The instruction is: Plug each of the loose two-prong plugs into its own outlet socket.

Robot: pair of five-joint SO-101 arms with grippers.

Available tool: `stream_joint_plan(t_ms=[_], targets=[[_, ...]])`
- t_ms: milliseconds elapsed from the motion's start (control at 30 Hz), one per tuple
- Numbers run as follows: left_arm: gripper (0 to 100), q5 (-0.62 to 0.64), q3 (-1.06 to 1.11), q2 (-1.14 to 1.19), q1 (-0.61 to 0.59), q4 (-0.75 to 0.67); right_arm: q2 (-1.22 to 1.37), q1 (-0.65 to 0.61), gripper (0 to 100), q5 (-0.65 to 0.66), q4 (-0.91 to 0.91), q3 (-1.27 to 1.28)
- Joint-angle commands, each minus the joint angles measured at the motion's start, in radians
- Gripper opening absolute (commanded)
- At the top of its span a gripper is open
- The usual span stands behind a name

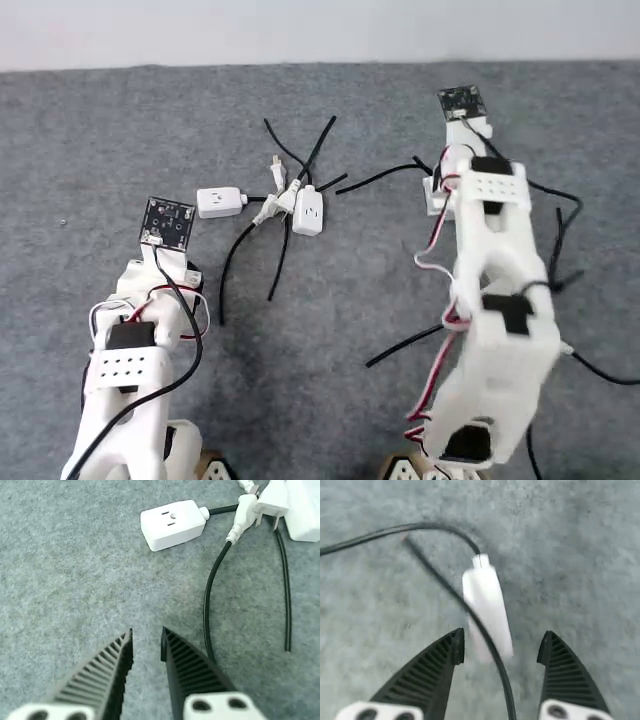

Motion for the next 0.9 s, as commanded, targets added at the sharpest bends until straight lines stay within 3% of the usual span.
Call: stream_joint_plan(t_ms=[0,200,333,400,700,867], targets=[[9,0.003,-0.007,-0.020,0.000,-0.021,0.166,-0.008,22.3,-0.002,0.093,-0.285],[9,0.002,-0.007,-0.020,0.000,-0.021,0.381,-0.001,19.8,-0.002,0.292,-0.652],[9,0.002,-0.007,-0.020,0.000,-0.021,0.456,0.025,0.0,-0.012,0.390,-0.848],[9,0.002,-0.007,-0.020,0.000,-0.021,0.470,0.038,3.5,-0.014,0.463,-0.936],[9,0.002,-0.007,-0.020,0.000,-0.021,0.470,0.054,0.9,-0.060,0.832,-1.513],[9,0.002,-0.007,-0.020,0.000,-0.021,0.314,0.051,0.9,-0.061,0.857,-1.479]])
